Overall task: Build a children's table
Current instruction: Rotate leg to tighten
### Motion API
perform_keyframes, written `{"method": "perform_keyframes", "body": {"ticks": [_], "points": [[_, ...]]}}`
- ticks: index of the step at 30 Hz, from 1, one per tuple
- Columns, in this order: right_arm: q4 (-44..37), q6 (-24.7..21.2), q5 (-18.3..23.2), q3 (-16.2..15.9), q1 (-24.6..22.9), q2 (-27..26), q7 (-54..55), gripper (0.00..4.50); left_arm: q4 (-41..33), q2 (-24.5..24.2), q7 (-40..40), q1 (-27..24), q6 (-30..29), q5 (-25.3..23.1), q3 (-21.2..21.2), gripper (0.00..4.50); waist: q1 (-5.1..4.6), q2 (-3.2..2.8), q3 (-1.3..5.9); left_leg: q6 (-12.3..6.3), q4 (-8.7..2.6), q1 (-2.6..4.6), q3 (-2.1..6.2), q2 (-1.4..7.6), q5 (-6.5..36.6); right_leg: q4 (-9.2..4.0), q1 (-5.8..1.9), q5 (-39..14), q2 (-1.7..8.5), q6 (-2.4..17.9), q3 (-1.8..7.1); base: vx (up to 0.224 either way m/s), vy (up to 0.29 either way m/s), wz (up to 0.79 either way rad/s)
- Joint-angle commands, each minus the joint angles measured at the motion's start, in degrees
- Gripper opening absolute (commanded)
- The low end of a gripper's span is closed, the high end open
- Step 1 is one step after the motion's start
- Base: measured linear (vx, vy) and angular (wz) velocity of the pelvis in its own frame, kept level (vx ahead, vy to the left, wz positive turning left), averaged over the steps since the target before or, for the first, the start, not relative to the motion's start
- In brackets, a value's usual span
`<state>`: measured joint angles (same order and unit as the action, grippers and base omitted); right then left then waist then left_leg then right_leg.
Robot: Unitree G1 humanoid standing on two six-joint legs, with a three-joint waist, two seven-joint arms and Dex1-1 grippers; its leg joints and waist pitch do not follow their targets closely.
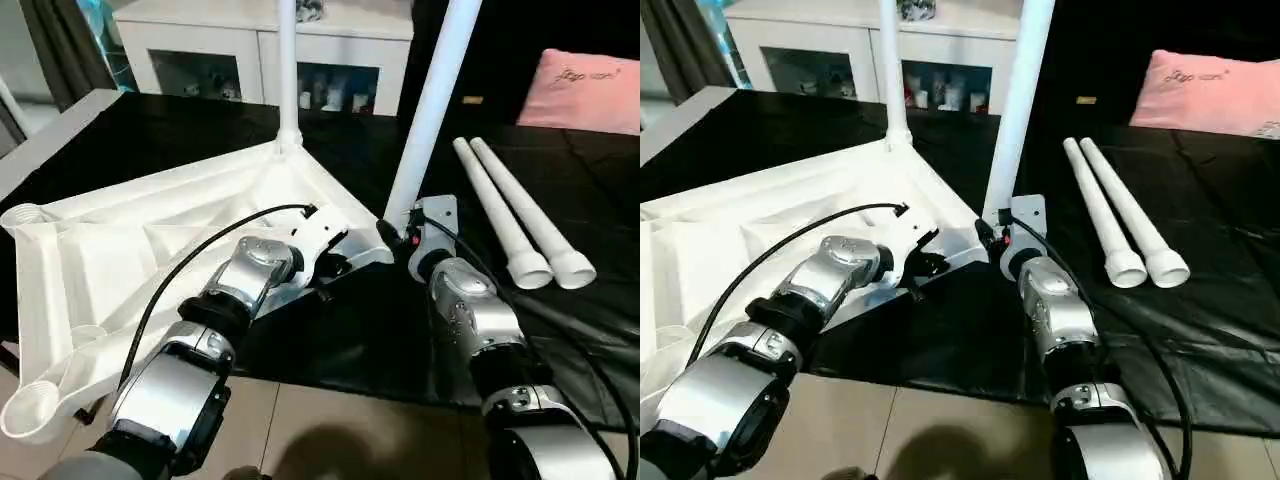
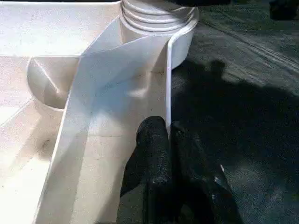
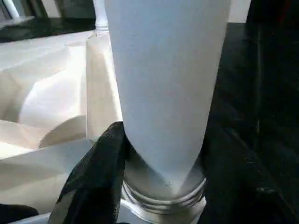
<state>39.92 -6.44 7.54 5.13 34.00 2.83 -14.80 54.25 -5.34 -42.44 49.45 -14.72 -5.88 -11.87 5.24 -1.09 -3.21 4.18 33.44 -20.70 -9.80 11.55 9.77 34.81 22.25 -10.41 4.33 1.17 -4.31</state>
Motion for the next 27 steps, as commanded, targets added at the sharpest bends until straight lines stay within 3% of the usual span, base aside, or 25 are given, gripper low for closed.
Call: {"method": "perform_keyframes", "body": {"ticks": [1,4,6,7,9,12,13,15,17,19,27], "points": [[2.96,-1.92,1.75,-1.05,-2.3,-1.95,-1.55,2.82,-2.89,-0.15,2.99,4.11,2.3,0.94,2.13,0.0,0.16,-0.16,4.72,-2.35,-3.6,-0.19,0.59,1.23,8.69,-3.53,-3.15,-3.82,4.07,12.66,2.62,0.05,-0.013,0.0],[0.7,-0.56,2.23,-0.99,-3.73,-0.66,-3.8,3.09,-2.92,-0.88,1.26,3.53,3.2,0.58,1.47,0.0,0.06,-0.2,5.61,-5.99,-2.36,-0.86,0.58,0.87,-0.59,-1.59,-3.21,12.53,3.6,15.57,2.47,0.0,0.0,0.0],[-1.13,0.46,2.68,-0.76,-4.86,0.47,-5.6,3.24,-3.04,-1.5,-0.13,3.06,3.79,0.41,1.05,0.0,0.21,-0.11,5.78,-7.87,-1.85,-0.96,0.36,0.71,-2.48,-1.28,-3.0,16.64,3.52,16.58,2.42,0.0,0.0,0.0],[-1.13,0.46,2.68,-0.76,-4.86,0.47,-5.6,3.41,-3.04,-1.5,-0.13,3.06,3.79,0.41,1.05,0.0,0.35,-0.02,5.61,-9.85,-1.75,-1.17,0.3,0.85,-2.48,-1.2,-2.81,17.92,3.66,17.15,2.3,0.0,0.0,0.0],[-2.54,1.44,3.15,-0.3,-5.76,1.63,-7.04,3.61,-3.2,-2.09,-1.53,2.6,4.42,0.33,0.67,0.0,0.51,-0.17,5.35,-9.87,-1.88,-0.98,0.22,1.15,0.37,-1.74,-2.65,12.89,3.83,17.15,2.21,0.0,0.0,0.0],[-6.4,3.39,5.04,1.16,-7.75,5.31,-12.3,3.7,-3.11,-3.85,-5.48,1.55,6.12,0.07,-0.37,0.0,0.63,-0.22,4.86,-8.07,-2.32,-0.8,0.18,1.47,4.59,-2.48,-2.56,5.69,3.86,16.18,2.32,0.0,0.0,0.0],[-8.03,4.17,5.67,1.64,-8.42,7.4,-15.42,3.97,-2.98,-4.85,-7.97,0.99,7.45,-0.14,-1.23,0.0,0.71,-0.1,4.69,-7.39,-2.44,-0.77,0.13,1.45,6.3,-2.8,-2.62,3.2,3.83,15.61,2.37,0.0,0.0,0.0],[-10.31,4.32,6.93,2.06,-9.15,10.28,-20.45,4.07,-2.94,-6.23,-11.18,0.27,8.7,-0.47,-2.39,0.0,0.87,-0.12,4.46,-6.37,-2.63,-0.59,0.07,1.53,8.38,-3.18,-2.59,-0.14,3.83,14.86,2.47,0.0,0.0,0.0],[-12.57,3.82,8.05,1.26,-9.96,13.06,-25.97,4.07,-2.95,-7.47,-13.72,-0.22,10.1,-0.89,-3.31,0.0,0.79,-0.04,4.19,-5.29,-2.92,-0.53,0.13,1.47,10.52,-3.57,-2.73,-4.25,3.84,14.04,2.4,0.0,0.0,0.0],[-15.3,2.89,8.86,0.09,-10.88,15.67,-30.92,4.46,-2.96,-8.78,-16.5,-0.66,12.08,-1.25,-4.18,0.0,0.96,0.04,4.08,-4.63,-3.06,-0.32,0.16,1.54,11.56,-3.92,-2.75,-7.0,3.91,13.12,2.51,0.0,0.0,0.0],[-19.61,-0.04,10.36,-3.87,-11.86,21.48,-42.67,4.48,-4.83,-11.94,-26.9,-1.95,16.84,-0.79,-6.47,0.0,1.6,0.0,4.32,-4.48,-2.95,-0.3,0.08,1.76,9.93,-3.57,-2.57,-5.47,3.88,14.07,2.5,0.0,0.0,0.0]]}}
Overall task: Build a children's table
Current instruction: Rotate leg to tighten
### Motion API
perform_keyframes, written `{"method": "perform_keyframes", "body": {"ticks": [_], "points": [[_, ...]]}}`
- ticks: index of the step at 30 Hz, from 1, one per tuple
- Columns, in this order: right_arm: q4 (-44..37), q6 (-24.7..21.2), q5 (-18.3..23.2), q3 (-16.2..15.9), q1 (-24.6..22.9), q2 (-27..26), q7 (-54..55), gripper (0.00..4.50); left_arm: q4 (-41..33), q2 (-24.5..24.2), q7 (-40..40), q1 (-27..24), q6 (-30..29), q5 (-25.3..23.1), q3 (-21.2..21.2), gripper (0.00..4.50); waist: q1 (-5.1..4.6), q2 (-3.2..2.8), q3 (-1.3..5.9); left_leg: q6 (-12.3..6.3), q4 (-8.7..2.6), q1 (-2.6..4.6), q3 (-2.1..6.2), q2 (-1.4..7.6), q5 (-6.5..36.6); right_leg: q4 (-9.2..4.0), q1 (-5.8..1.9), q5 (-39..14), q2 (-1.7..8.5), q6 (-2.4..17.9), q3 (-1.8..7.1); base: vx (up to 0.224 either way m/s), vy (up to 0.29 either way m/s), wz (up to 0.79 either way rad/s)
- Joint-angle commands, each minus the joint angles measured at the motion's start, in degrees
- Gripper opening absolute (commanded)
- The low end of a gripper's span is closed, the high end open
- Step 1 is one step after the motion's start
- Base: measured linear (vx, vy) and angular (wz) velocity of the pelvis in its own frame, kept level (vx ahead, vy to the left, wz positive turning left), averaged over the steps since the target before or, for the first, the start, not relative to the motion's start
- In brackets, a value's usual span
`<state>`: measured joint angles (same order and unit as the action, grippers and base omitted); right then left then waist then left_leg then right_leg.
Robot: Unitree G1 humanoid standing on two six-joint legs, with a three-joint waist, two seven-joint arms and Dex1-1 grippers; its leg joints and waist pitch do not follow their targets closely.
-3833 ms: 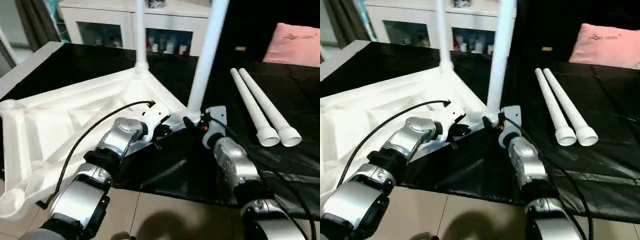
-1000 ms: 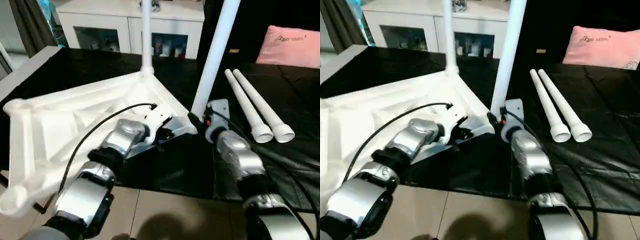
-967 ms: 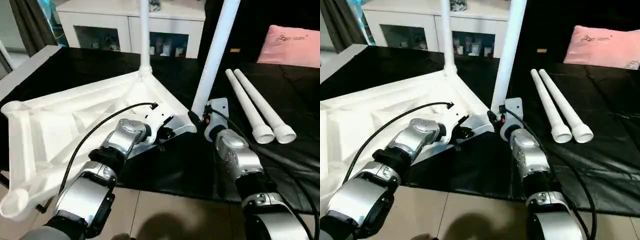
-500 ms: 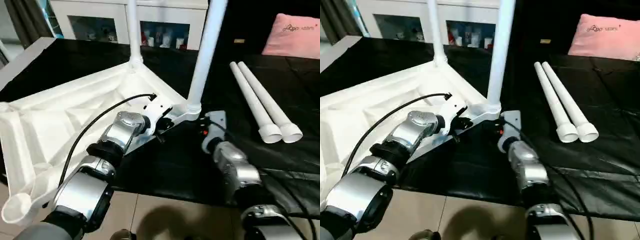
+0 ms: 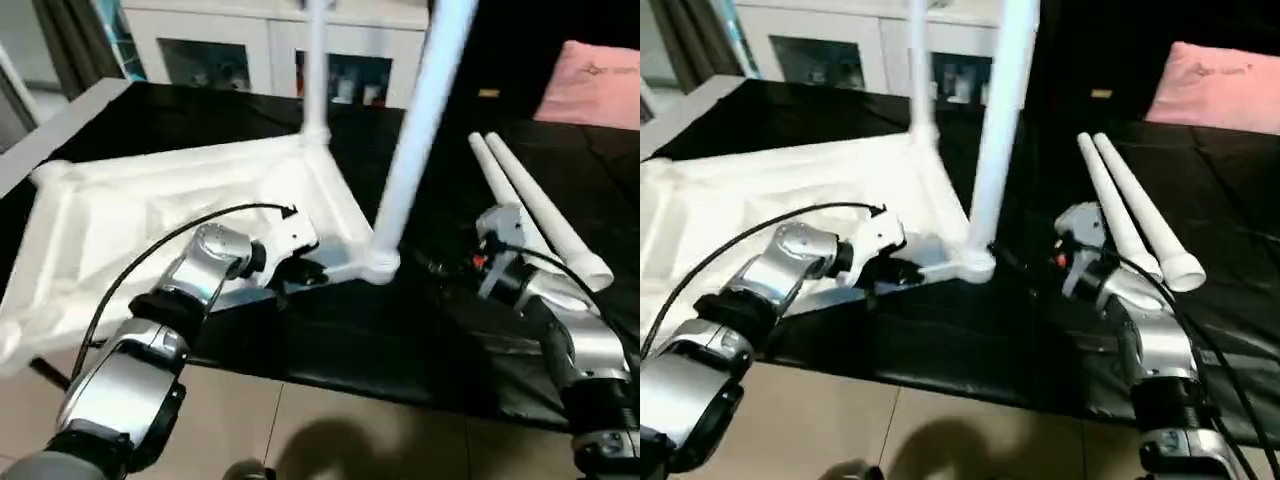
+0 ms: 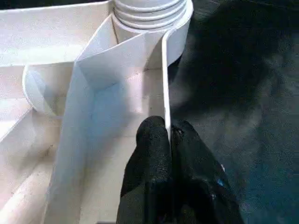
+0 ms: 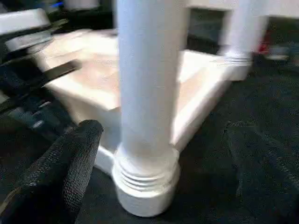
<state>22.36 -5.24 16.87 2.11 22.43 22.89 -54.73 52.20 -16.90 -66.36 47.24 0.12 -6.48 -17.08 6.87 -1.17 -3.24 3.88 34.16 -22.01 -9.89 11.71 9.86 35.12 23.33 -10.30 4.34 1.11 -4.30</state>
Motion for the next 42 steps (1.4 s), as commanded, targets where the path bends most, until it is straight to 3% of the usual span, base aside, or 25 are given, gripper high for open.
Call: {"method": "perform_keyframes", "body": {"ticks": [1,6,9,13,14,17,23,27,28,42], "points": [[-3.64,-2.72,1.39,-3.47,-0.65,3.99,-8.35,4.48,-4.03,-1.58,-7.22,-0.17,3.34,0.13,-2.43,0.0,0.39,0.19,4.44,-4.67,-3.64,0.95,0.26,1.73,9.41,-3.7,-3.92,-4.69,3.86,14.21,2.43,0.0,0.0,0.0],[-2.92,-2.85,-0.36,-7.47,0.53,6.96,-17.18,4.48,-5.92,-3.88,-14.32,-1.03,6.65,0.22,-4.89,0.0,0.97,0.1,4.44,-4.92,-3.53,1.0,0.15,1.88,9.6,-3.56,-3.46,-4.7,4.1,14.42,2.45,0.0,0.0,0.0],[-0.93,-2.36,-1.01,-8.44,1.98,6.86,-19.11,4.48,-7.03,-4.39,-16.59,-1.44,7.16,0.42,-5.3,0.0,1.36,0.23,4.39,-3.73,-3.64,1.27,0.04,2.01,10.31,-3.71,-3.14,-6.95,4.13,14.5,2.51,0.0,0.0,0.0],[-0.76,-3.12,-0.05,-10.43,2.6,7.3,-22.43,4.48,-8.43,-4.83,-18.2,-1.89,7.25,0.69,-5.48,0.0,1.51,0.35,4.45,-3.71,-3.61,1.07,0.08,1.94,9.77,-3.46,-3.35,-6.53,4.16,14.15,2.49,0.0,0.0,0.0],[-0.78,-3.16,-0.02,-10.53,2.61,7.32,-22.56,4.21,-8.48,-4.85,-18.25,-1.91,7.25,0.7,-5.48,0.0,1.49,0.32,4.45,-3.82,-3.6,1.08,0.07,1.94,9.77,-3.5,-3.32,-6.52,4.16,14.15,2.49,0.0,0.0,0.0],[-0.24,-3.41,-0.31,-11.59,2.89,7.01,-24.23,4.13,-9.0,-4.99,-19.1,-2.1,7.4,0.89,-5.65,0.0,1.5,0.35,4.5,-4.02,-3.54,1.01,0.06,1.87,9.31,-3.46,-3.34,-6.37,4.1,14.04,2.44,0.0,0.0,0.0],[1.26,-3.16,-0.69,-11.9,3.28,6.29,-25.61,3.41,-9.43,-4.98,-19.85,-2.47,7.49,0.75,-5.7,0.0,1.57,0.25,4.58,-3.97,-3.48,1.0,0.09,1.88,8.92,-3.36,-3.33,-5.6,4.06,14.29,2.41,0.0,0.0,0.0],[1.98,-3.07,-0.64,-12.23,3.39,6.21,-26.11,3.21,-9.97,-5.04,-20.25,-2.77,7.24,0.67,-5.73,0.0,1.58,0.17,4.57,-3.86,-3.48,1.05,0.09,1.86,9.36,-3.44,-3.33,-5.9,4.06,14.38,2.4,0.0,0.0,0.0],[2.13,-3.05,-0.62,-12.25,3.43,6.21,-26.21,2.97,-10.05,-5.04,-20.3,-2.79,7.16,0.68,-5.74,0.0,1.6,0.11,4.6,-3.79,-3.48,1.1,0.1,1.89,9.42,-3.4,-3.3,-5.8,4.06,14.47,2.41,0.0,0.0,0.0],[1.71,-3.17,-0.47,-12.47,2.1,5.56,-27.11,2.1,-10.65,-4.77,-20.21,-3.37,5.53,0.88,-5.42,0.0,1.6,-0.03,4.62,-3.57,-3.45,1.1,0.12,1.84,9.8,-3.38,-3.35,-5.71,4.01,14.6,2.37,0.0,0.0,0.0]]}}
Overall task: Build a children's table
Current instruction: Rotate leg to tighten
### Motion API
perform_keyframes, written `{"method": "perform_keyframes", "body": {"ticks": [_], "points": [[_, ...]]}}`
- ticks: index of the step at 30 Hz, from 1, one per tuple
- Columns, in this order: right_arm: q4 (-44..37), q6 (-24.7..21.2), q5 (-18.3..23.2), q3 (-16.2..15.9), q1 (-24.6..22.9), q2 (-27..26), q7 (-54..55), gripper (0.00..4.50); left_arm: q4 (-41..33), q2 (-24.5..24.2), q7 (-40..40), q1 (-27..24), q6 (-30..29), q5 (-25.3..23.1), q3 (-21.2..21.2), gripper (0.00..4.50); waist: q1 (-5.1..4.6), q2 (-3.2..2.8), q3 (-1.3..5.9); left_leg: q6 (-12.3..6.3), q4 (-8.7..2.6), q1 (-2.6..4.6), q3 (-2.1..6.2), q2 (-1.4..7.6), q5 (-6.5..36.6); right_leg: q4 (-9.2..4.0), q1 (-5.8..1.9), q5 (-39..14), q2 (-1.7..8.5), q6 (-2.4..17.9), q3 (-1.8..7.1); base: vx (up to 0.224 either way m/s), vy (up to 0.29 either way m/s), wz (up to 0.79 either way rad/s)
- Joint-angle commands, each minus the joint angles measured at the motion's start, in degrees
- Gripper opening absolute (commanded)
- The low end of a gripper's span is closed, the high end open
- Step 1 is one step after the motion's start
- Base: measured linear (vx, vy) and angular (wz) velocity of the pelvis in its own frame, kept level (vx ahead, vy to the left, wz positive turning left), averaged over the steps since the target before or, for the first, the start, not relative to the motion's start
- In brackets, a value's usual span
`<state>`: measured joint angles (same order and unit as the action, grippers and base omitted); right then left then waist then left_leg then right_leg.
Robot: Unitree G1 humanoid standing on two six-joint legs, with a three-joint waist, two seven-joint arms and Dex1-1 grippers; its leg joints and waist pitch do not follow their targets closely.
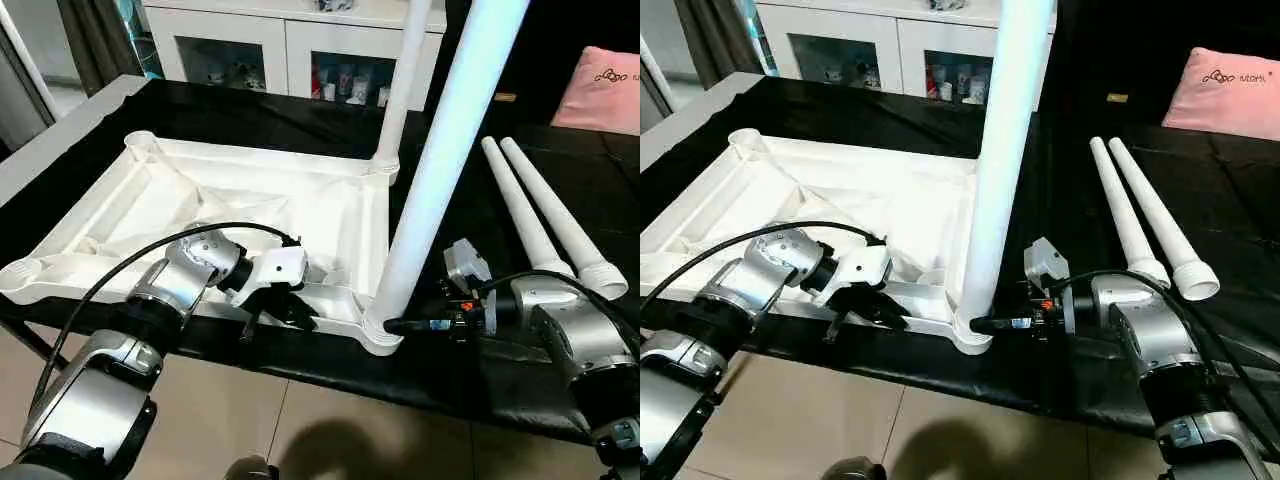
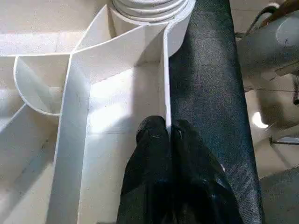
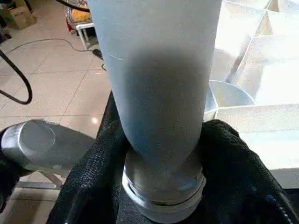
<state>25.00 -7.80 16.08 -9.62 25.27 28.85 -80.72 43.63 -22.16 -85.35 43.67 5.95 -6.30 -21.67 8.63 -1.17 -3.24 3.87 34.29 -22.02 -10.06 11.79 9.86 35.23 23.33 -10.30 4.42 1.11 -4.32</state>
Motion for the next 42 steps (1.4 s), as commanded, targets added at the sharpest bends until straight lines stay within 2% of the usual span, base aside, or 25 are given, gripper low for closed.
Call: {"method": "perform_keyframes", "body": {"ticks": [1,3,6,9,11,12,14,15,16,17,18,19,20,21,22,24,25,26,30,33,35,38,39,41,42], "points": [[-1.24,-0.78,0.57,-0.54,-1.14,-0.57,-0.8,2.08,-2.15,0.74,-0.98,0.1,-0.96,0.99,-0.56,0.0,-0.16,-0.04,4.6,-3.55,-3.58,1.12,0.29,1.76,9.8,-3.48,-3.34,-5.54,3.9,14.65,2.42,0.0,0.0,0.0],[-1.35,-0.85,0.64,-0.49,-1.25,-0.62,-0.72,2.06,-2.17,0.8,-0.94,0.09,-1.12,1.07,-0.5,0.0,-0.16,-0.02,4.61,-3.58,-3.58,1.12,0.3,1.74,9.92,-3.5,-3.35,-5.63,3.91,14.73,2.39,0.0,0.0,0.0],[-4.55,-2.74,2.41,0.22,-4.26,-1.49,0.74,2.05,-2.56,1.77,-0.42,-0.04,-3.56,2.17,0.39,0.0,0.01,-0.27,4.64,-3.72,-3.56,1.13,0.35,1.82,9.79,-3.47,-3.37,-5.01,3.97,14.81,2.46,0.0,0.0,0.0],[-6.49,-3.87,3.3,0.63,-6.35,-2.31,2.38,2.04,-2.61,2.0,-0.2,-0.11,-4.15,2.28,0.5,0.0,-0.01,-0.2,4.57,-3.63,-3.7,1.16,0.37,1.75,10.43,-3.64,-3.35,-5.87,3.85,14.51,2.39,0.0,0.0,0.0],[-6.49,-3.57,2.79,1.19,-6.93,-3.6,5.36,2.04,-2.34,2.49,1.13,-0.04,-5.25,2.26,0.9,0.0,-0.07,-0.23,4.49,-3.16,-3.75,1.18,0.35,1.72,11.26,-3.86,-3.31,-7.6,3.89,14.19,2.4,0.0,0.0,0.0],[-6.0,-3.28,1.95,1.62,-7.02,-4.67,8.13,2.04,-1.92,2.97,2.54,0.13,-6.17,2.17,1.25,0.0,-0.11,-0.25,4.32,-2.73,-3.88,1.34,0.34,1.75,12.37,-4.12,-3.11,-9.58,3.96,13.82,2.42,0.0,0.0,0.0],[-4.71,-3.72,0.84,2.19,-6.52,-5.9,11.89,2.04,-1.26,3.52,4.19,0.47,-7.13,1.95,1.59,0.0,-0.4,-0.2,4.09,-1.61,-4.17,1.34,0.46,1.61,14.21,-4.5,-3.25,-13.74,4.08,12.74,2.38,0.0,0.0,0.0],[-2.71,-4.09,-0.71,3.26,-5.75,-8.44,18.08,2.04,0.19,4.81,7.87,1.27,-8.43,1.55,2.47,0.0,-0.79,-0.15,3.95,-0.94,-4.23,1.44,0.38,1.49,14.86,-4.85,-3.02,-16.23,4.06,11.83,2.42,0.0,0.0,0.0],[-1.09,-4.27,-2.23,3.75,-5.19,-10.53,23.2,2.04,1.22,5.94,10.97,1.98,-9.75,1.26,3.16,0.0,-1.18,-0.21,3.62,-0.14,-4.51,1.53,0.64,1.31,16.88,-5.31,-3.12,-20.74,4.22,10.73,2.23,0.0,0.0,0.0],[-0.85,-4.3,-2.47,3.83,-5.1,-10.85,23.98,2.04,1.38,6.11,11.44,2.09,-9.95,1.21,3.27,0.0,-1.5,-0.13,3.49,0.45,-4.63,1.35,0.75,1.23,17.27,-5.31,-3.27,-22.7,4.23,9.92,2.14,0.0,0.0,0.0],[0.02,-4.46,-3.53,4.11,-4.87,-12.37,27.79,2.04,2.03,6.95,13.75,2.6,-11.01,1.02,3.78,0.0,-1.83,-0.04,3.63,0.98,-4.81,1.62,0.97,1.12,18.05,-5.79,-3.34,-25.56,4.35,8.51,2.06,0.0,0.0,0.0],[1.96,-4.58,-5.03,4.65,-4.33,-16.14,35.45,2.04,4.09,9.47,21.96,4.21,-13.7,0.52,5.5,0.0,-2.43,-0.23,3.5,1.42,-4.84,1.86,0.91,1.11,18.3,-5.99,-2.87,-25.84,4.19,8.32,2.16,0.0,0.0,0.0],[2.25,-4.69,-5.19,4.74,-4.21,-16.61,36.41,2.04,4.33,9.78,22.95,4.41,-14.04,0.51,5.73,0.0,-2.74,-0.02,3.56,1.48,-4.84,1.88,1.0,1.02,18.39,-6.07,-3.02,-26.05,4.23,8.2,2.11,0.0,0.0,0.0],[2.95,-4.95,-5.58,4.95,-3.9,-17.78,38.75,2.04,4.91,10.54,25.36,4.9,-14.88,0.5,6.27,0.0,-2.89,-0.13,3.56,1.39,-4.75,1.91,0.94,0.92,18.49,-6.08,-2.94,-26.18,4.17,8.23,2.12,0.0,0.0,0.0],[5.32,-4.04,-7.1,5.34,-2.71,-20.61,44.97,2.02,6.36,12.55,31.66,6.13,-16.5,0.59,7.73,0.0,-3.17,-0.18,3.48,1.2,-4.62,2.11,0.85,0.84,18.91,-6.37,-2.59,-26.81,4.13,8.29,2.12,0.0,0.0,0.0],[8.21,-4.85,-7.81,6.08,-0.82,-23.6,50.93,2.0,7.4,14.52,36.78,7.14,-17.47,0.46,8.89,0.0,-3.57,-0.23,3.49,1.09,-4.62,2.06,0.96,0.72,19.2,-6.46,-2.64,-27.65,4.05,8.03,1.99,0.0,0.0,0.0],[11.03,-4.58,-9.25,6.21,1.39,-25.84,55.54,2.0,8.49,16.51,42.0,8.3,-17.99,0.51,10.28,0.0,-3.65,-0.07,3.53,0.8,-4.63,2.01,0.94,0.68,18.94,-6.61,-2.69,-27.66,4.03,7.63,1.95,0.0,0.0,0.0],[11.12,-4.56,-9.3,6.22,1.45,-25.91,55.68,2.0,8.52,16.57,42.16,8.34,-18.0,0.51,10.32,0.0,-3.75,-0.25,3.55,0.73,-4.63,2.11,0.97,0.68,19.17,-6.65,-2.58,-27.34,3.95,7.64,1.95,0.0,0.0,0.0],[14.32,-4.49,-10.04,7.4,4.39,-28.03,60.19,2.0,9.58,18.19,46.11,9.68,-18.22,0.33,11.14,0.0,-3.73,-0.21,3.68,-0.01,-4.74,2.01,0.87,0.7,18.94,-6.56,-2.64,-25.02,3.83,7.72,2.14,0.0,0.0,0.0],[14.94,-2.76,-9.62,9.15,5.14,-28.84,61.87,2.0,10.05,18.55,47.13,10.14,-18.01,-0.3,10.97,0.0,-3.53,-0.38,3.8,-0.19,-4.79,1.8,0.82,0.82,17.87,-6.1,-2.78,-20.84,3.84,8.71,2.39,0.0,0.0,0.0],[14.61,-1.01,-9.02,10.17,4.93,-28.99,61.74,2.54,10.25,18.35,46.9,10.04,-17.65,-0.52,10.66,0.0,-3.51,-0.34,3.94,-0.49,-4.77,1.71,0.74,0.87,16.96,-5.8,-2.92,-18.01,3.81,9.57,2.52,0.0,0.0,0.0],[13.76,1.02,-8.07,10.98,4.45,-28.69,60.02,2.74,10.34,17.99,46.26,9.66,-16.61,-0.88,10.24,0.0,-3.42,-0.46,4.14,-1.17,-4.64,1.34,0.71,0.87,15.21,-5.27,-3.31,-13.72,3.89,10.69,2.55,0.0,0.0,0.0],[12.69,1.74,-7.67,11.13,3.79,-28.09,58.93,2.85,10.08,17.73,45.48,9.33,-16.23,-0.9,10.07,0.0,-3.62,-0.46,4.35,-1.47,-4.64,0.78,0.87,0.82,13.76,-4.89,-3.81,-11.68,3.88,10.84,2.44,0.0,0.0,0.0],[10.68,2.89,-6.62,11.65,2.51,-26.65,56.71,3.05,9.84,17.09,43.83,8.8,-15.34,-0.9,9.74,0.0,-3.45,-0.56,4.78,-2.98,-4.1,0.88,0.7,0.9,9.53,-4.26,-3.69,-3.93,3.69,12.61,2.48,0.0,0.0,0.0],[9.72,3.32,-6.25,11.79,1.92,-25.65,55.34,3.1,9.76,16.71,43.0,8.57,-14.98,-0.87,9.6,0.0,-3.33,-0.53,4.85,-3.4,-3.95,0.83,0.63,0.91,8.49,-4.01,-3.74,-1.68,3.67,13.23,2.53,0.0,0.0,0.0]]}}
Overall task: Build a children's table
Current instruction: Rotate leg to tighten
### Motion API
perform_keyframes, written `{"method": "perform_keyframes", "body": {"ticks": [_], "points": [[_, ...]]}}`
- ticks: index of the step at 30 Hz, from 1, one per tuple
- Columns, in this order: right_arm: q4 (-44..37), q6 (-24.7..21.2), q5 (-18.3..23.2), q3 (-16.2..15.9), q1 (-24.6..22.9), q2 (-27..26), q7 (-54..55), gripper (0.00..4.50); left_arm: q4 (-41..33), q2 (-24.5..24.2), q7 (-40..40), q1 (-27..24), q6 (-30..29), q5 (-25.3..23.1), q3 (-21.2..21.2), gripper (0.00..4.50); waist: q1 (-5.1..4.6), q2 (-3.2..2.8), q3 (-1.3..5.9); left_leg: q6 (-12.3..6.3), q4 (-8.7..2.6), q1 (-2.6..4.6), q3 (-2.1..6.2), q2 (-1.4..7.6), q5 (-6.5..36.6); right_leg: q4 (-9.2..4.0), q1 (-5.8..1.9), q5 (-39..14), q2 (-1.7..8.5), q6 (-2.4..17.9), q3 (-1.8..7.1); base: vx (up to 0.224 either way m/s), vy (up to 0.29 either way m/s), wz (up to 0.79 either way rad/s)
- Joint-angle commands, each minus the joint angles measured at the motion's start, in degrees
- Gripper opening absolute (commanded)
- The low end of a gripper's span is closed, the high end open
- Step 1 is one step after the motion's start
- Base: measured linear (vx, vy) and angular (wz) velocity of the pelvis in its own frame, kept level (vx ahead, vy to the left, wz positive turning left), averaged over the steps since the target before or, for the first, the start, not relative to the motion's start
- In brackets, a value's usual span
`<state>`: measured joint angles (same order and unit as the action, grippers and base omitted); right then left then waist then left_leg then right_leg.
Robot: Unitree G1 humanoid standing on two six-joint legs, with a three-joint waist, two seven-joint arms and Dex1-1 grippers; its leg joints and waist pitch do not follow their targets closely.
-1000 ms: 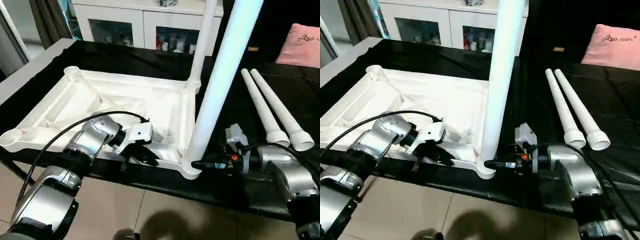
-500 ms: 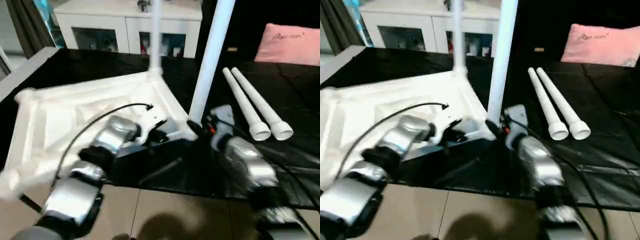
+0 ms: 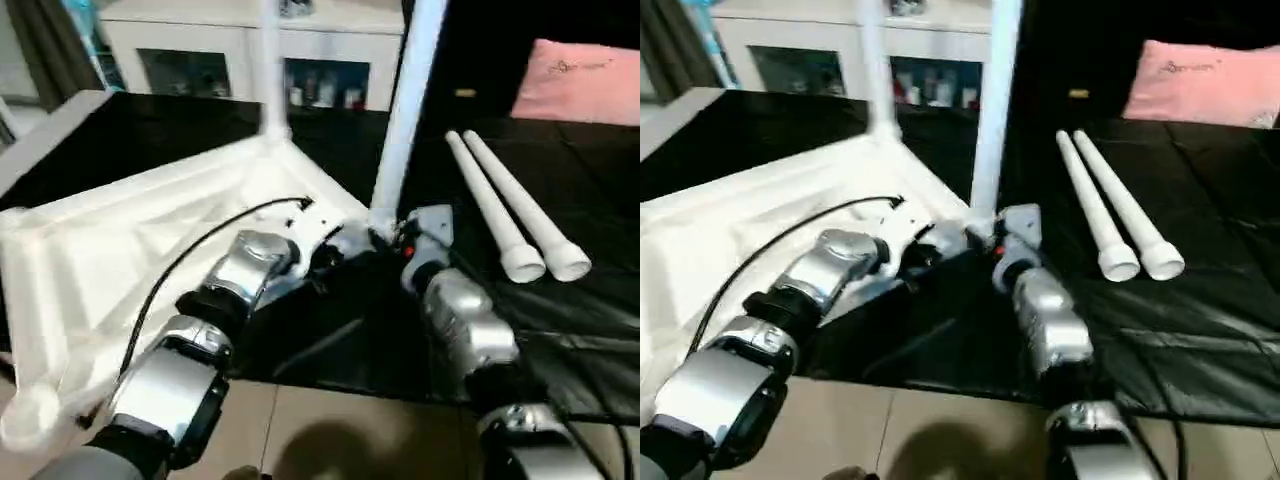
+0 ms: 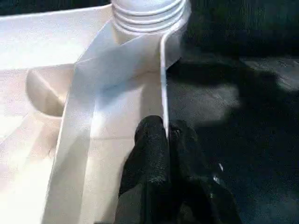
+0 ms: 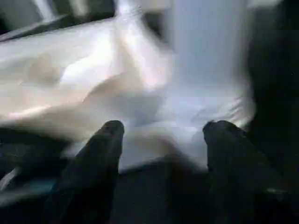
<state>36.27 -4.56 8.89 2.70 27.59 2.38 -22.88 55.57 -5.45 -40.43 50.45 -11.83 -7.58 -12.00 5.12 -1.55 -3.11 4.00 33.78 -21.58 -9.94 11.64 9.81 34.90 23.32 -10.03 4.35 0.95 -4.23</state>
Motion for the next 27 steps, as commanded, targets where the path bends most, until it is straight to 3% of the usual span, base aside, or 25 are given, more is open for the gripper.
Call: {"method": "perform_keyframes", "body": {"ticks": [1,3,5,8,9,12,18,27], "points": [[-3.26,0.63,1.64,-0.17,-1.49,3.05,-5.67,3.18,-2.36,-0.93,-3.5,1.33,3.36,0.34,-0.39,0.0,0.36,-0.18,4.99,-4.52,-3.18,0.29,0.55,1.04,6.32,-3.05,-3.89,2.29,3.71,14.57,2.38,0.0,0.0,0.0],[-3.8,0.81,1.84,-0.08,-1.83,3.84,-6.76,3.35,-2.44,-1.26,-4.06,1.16,3.59,0.3,-0.52,0.0,0.66,-0.21,5.23,-6.38,-2.75,0.19,0.46,1.15,3.52,-2.43,-3.78,7.61,3.64,15.93,2.38,0.0,0.0,0.0],[-5.43,1.28,2.56,0.6,-2.6,7.07,-10.88,3.48,-2.84,-2.45,-6.29,0.56,4.64,0.26,-0.96,0.0,0.87,-0.11,4.96,-7.55,-2.66,0.01,0.35,1.1,4.03,-2.55,-3.72,8.02,3.64,16.2,2.26,0.0,0.0,0.0],[-7.3,1.41,3.86,1.3,-3.16,11.65,-17.0,3.85,-3.27,-3.98,-9.1,-0.22,5.8,0.29,-1.74,0.0,1.11,-0.02,4.44,-6.38,-2.96,0.23,0.19,1.2,8.21,-3.39,-3.65,-0.23,3.8,15.22,2.34,0.0,0.0,0.0],[-8.32,1.18,4.34,1.1,-3.45,13.33,-19.49,3.85,-3.43,-4.53,-10.44,-0.54,6.62,0.27,-2.12,0.0,1.05,0.3,4.33,-6.15,-3.01,0.19,0.13,1.11,8.9,-3.62,-3.77,-1.92,3.75,14.91,2.3,0.0,0.0,0.0],[-11.59,-0.21,5.85,-0.02,-4.44,17.99,-26.94,4.07,-4.05,-6.11,-14.59,-1.45,8.47,0.06,-3.21,0.0,1.41,0.27,4.14,-5.64,-3.13,0.32,0.14,1.22,9.96,-4.04,-3.75,-6.49,3.73,13.59,2.3,0.0,0.0,0.0],[-14.71,-1.69,7.93,-1.89,-4.86,23.97,-37.91,4.48,-4.72,-8.63,-22.01,-2.2,12.2,0.27,-4.76,0.0,1.79,0.31,4.27,-5.63,-3.05,0.3,0.13,1.44,9.68,-4.01,-3.54,-7.66,3.78,13.58,2.27,0.0,0.0,0.0],[-13.85,-0.38,5.24,-8.01,-3.27,28.33,-49.34,4.48,-9.25,-12.9,-37.18,-4.15,16.8,1.85,-8.24,0.0,3.13,0.21,4.43,-5.63,-2.91,0.58,0.05,1.86,9.05,-3.56,-2.98,-6.37,3.86,14.59,2.34,0.0,0.0,0.0]]}}
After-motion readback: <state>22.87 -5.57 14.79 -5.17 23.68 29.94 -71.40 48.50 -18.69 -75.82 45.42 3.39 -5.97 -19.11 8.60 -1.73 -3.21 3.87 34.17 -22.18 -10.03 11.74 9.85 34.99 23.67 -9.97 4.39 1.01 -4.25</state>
